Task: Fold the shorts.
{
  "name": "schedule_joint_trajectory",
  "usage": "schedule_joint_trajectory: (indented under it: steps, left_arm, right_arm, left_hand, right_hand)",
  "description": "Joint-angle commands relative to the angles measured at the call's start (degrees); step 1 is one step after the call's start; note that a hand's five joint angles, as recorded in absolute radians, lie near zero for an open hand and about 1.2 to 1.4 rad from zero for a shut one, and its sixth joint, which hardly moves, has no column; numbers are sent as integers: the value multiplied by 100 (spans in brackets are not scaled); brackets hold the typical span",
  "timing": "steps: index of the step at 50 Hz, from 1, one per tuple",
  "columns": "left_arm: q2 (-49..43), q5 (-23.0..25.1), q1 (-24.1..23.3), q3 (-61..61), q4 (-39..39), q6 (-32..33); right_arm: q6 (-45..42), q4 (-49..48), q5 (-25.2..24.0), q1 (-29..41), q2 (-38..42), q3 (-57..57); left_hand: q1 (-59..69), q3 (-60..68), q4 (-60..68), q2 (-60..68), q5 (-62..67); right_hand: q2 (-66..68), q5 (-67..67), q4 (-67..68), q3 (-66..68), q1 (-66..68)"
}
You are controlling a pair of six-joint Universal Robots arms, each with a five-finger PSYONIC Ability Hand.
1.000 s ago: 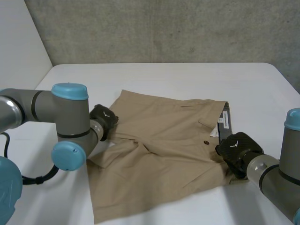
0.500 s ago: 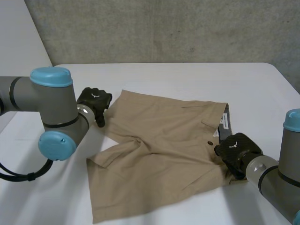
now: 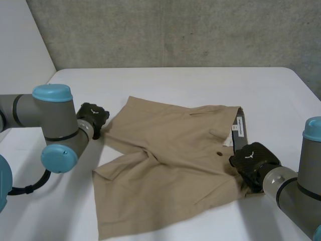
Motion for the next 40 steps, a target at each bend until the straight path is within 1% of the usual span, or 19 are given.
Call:
schedule_joint_trajectory:
  steps: [1,3,4,10,14,15,18,19,22,25,26,29,31,34,40]
  left_arm:
    - [365,13,-203,-110,0,-74]
    - [549,5,-265,-171,0,-92]
    - [611,13,-282,-215,0,-92]
    - [1235,-31,-344,-750,-26,-276]
    - [1937,-13,-397,-1523,-26,-802]
    - [2270,4,-440,-1873,-26,-1065]
    - [2781,22,-546,-2428,-26,-1444]
    - [3087,31,-642,-2795,-26,-1689]
    - [3467,31,-818,-3333,-26,-1998]
    - [3871,5,-1178,-3958,-44,-2315]
    - [4012,-4,-1362,-4177,-53,-2420]
    - [4232,-30,-1749,-4573,-79,-2596]
    - [4277,-66,-1881,-4741,-114,-2684]
    - [4277,-162,-1970,-4908,-175,-2816]
    - [4136,-531,-1988,-4952,-290,-2983]
  right_arm:
    - [62,-4,-1,81,-8,-9]
    - [158,-4,-1,107,-8,-17]
    - [211,4,-10,107,0,-18]
    - [632,-22,-54,107,-8,-88]
    - [1028,-127,-54,90,1,-167]
    - [1177,-171,-54,81,1,-193]
    - [1484,-276,-71,28,1,-255]
    - [1581,-303,-71,28,1,-272]
    - [1958,-391,-71,37,1,-342]
    - [2284,-461,-63,37,0,-413]
    - [2355,-487,-63,28,1,-422]
    - [2531,-628,-63,2,9,-466]
    - [2602,-707,-63,-7,18,-483]
    - [2646,-760,-54,-24,132,-510]
    - [2672,-909,-1,-7,299,-527]
  left_hand:
    - [-2285,-2439,-2424,-2350,-2565]
    - [-3377,-3530,-3516,-3441,-3656]
    - [-3500,-3653,-3639,-3564,-3779]
    - [-3384,-3537,-3522,-3448,-3663]
    - [-3182,-3335,-3321,-3246,-3461]
    - [-3065,-3218,-3204,-3129,-3344]
    - [-2896,-3049,-3035,-2960,-3175]
    - [-2896,-3049,-3034,-2960,-3175]
    - [-2711,-2865,-2850,-2776,-2991]
    - [-2526,-2679,-2664,-2590,-2805]
    - [-2426,-2579,-2564,-2490,-2705]
    - [-2341,-2494,-2479,-2405,-2620]
    - [-2274,-2427,-2412,-2338,-2553]
    - [-2223,-2376,-2361,-2287,-2502]
    - [-2206,-2359,-2345,-2270,-2485]
  right_hand:
    - [1216,1331,1171,1160,2590]
    - [1216,1331,1171,1160,2590]
    - [1216,1331,1171,1160,2590]
    - [1216,1331,1171,1160,2590]
    - [1216,1331,1171,1160,2590]
    - [1216,1331,1171,1160,2590]
    - [1216,1331,1171,1160,2590]
    - [1216,1331,1171,1160,2590]
    - [1216,1331,1171,1160,2590]
    - [1216,1331,1171,1160,2590]
    - [1216,1331,1171,1160,2590]
    - [1216,1331,1171,1160,2590]
    - [1216,1331,1171,1160,2590]
    - [1216,1331,1171,1160,2590]
    - [1216,1331,1171,1160,2590]
